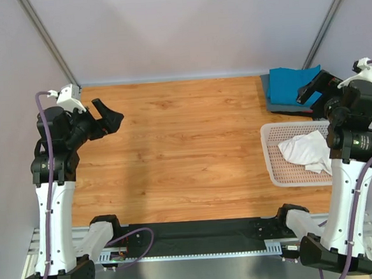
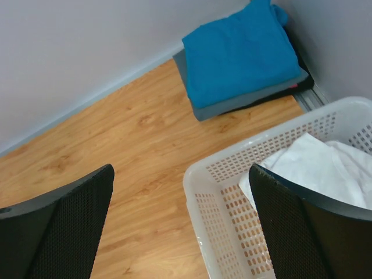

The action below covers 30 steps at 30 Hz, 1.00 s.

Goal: Fold and stack the t-shirts
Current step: Grab the tshirt from the pile

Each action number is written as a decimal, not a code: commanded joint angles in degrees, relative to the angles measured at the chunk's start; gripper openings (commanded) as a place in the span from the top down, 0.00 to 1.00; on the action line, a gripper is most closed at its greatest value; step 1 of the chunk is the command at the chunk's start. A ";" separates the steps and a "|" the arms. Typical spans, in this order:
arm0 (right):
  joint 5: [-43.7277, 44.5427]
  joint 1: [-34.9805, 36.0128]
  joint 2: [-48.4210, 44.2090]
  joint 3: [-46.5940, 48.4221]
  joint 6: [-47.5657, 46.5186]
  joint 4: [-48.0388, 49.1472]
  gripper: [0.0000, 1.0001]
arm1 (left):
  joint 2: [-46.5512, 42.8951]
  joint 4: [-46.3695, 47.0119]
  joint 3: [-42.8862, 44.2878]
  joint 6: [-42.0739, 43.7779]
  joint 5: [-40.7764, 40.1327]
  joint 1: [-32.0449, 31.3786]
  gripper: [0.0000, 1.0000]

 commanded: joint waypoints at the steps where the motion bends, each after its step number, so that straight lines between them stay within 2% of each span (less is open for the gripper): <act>1: 7.93 -0.09 -1.24 -4.69 0.29 -2.28 0.00 | -1.26 -1.94 -1.26 1.02 -0.81 0.02 0.00; 7: 17.86 -0.18 -4.06 -18.40 7.39 -3.34 0.00 | -4.96 -2.74 -7.75 2.52 6.02 0.02 0.00; 13: 26.39 -1.23 -3.98 -31.67 16.27 -0.53 0.00 | -9.00 -3.35 -14.79 0.15 6.83 0.02 0.00; 19: 30.17 -2.81 -0.99 -34.67 19.18 0.35 0.00 | -10.24 -3.70 -18.23 -0.47 9.64 0.02 0.00; 25: 31.23 -4.31 0.24 -42.32 20.24 9.14 0.00 | -9.36 -3.17 -20.07 -0.56 9.65 -0.07 0.00; 30: 36.33 -6.24 7.35 -43.02 20.25 13.61 0.00 | -5.67 -1.86 -20.69 -2.93 12.88 -0.15 0.00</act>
